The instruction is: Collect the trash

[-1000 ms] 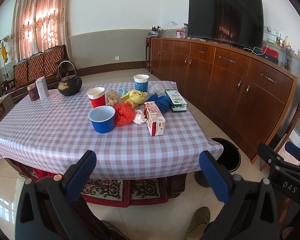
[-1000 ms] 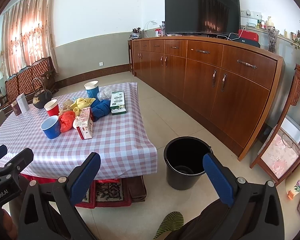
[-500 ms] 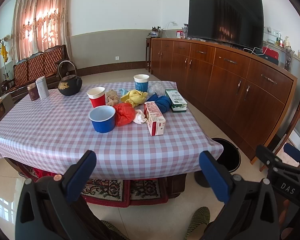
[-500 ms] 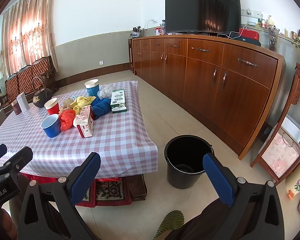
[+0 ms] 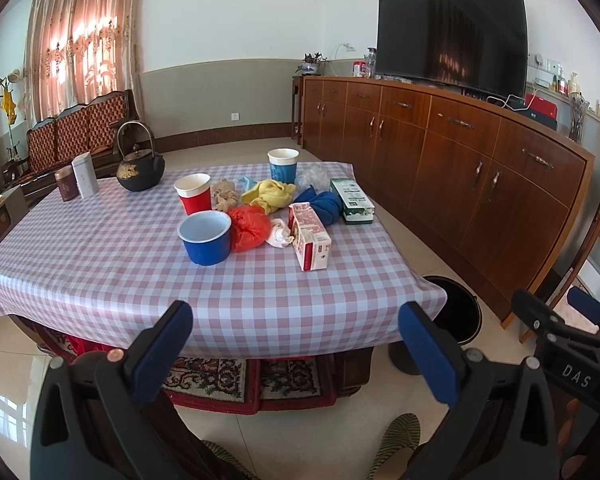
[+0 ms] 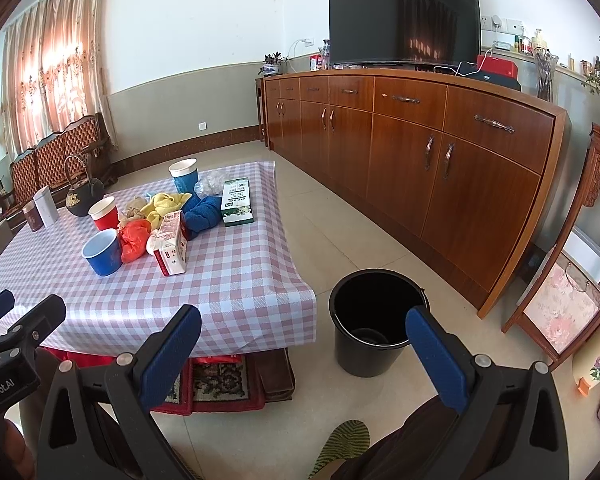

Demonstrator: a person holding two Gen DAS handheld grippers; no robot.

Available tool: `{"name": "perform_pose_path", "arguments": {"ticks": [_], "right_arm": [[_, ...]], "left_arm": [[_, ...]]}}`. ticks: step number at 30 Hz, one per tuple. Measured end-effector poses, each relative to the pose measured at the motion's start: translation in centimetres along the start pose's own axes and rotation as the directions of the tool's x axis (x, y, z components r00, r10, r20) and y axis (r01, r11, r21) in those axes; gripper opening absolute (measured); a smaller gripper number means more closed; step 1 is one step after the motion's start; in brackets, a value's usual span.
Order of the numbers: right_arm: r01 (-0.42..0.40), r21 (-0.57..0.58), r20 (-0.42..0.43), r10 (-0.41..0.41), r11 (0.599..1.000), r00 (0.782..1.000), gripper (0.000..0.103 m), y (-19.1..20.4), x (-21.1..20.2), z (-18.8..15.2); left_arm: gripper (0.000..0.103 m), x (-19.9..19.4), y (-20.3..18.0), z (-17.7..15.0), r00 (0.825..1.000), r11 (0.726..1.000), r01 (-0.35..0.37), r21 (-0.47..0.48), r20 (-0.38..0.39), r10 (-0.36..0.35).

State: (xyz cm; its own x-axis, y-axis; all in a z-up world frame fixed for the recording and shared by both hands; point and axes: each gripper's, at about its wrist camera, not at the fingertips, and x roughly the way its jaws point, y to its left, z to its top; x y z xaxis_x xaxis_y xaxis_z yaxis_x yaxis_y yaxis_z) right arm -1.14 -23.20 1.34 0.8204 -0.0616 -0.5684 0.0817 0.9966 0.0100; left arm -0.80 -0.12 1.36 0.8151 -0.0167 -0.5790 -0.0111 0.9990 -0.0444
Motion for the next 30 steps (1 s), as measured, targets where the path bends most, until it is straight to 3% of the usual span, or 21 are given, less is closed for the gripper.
{"name": "perform_pose_path", "arguments": {"ticks": [30], "right_arm": [[0.002,0.003,0.003,-0.002,1.0,1.0,0.103,0.1,0.24,-0.33]], "left_arm": [[0.103,0.03,0.23,-0.39,1.0,1.0,-0.003,-0.002,0.003,0.003]]}}
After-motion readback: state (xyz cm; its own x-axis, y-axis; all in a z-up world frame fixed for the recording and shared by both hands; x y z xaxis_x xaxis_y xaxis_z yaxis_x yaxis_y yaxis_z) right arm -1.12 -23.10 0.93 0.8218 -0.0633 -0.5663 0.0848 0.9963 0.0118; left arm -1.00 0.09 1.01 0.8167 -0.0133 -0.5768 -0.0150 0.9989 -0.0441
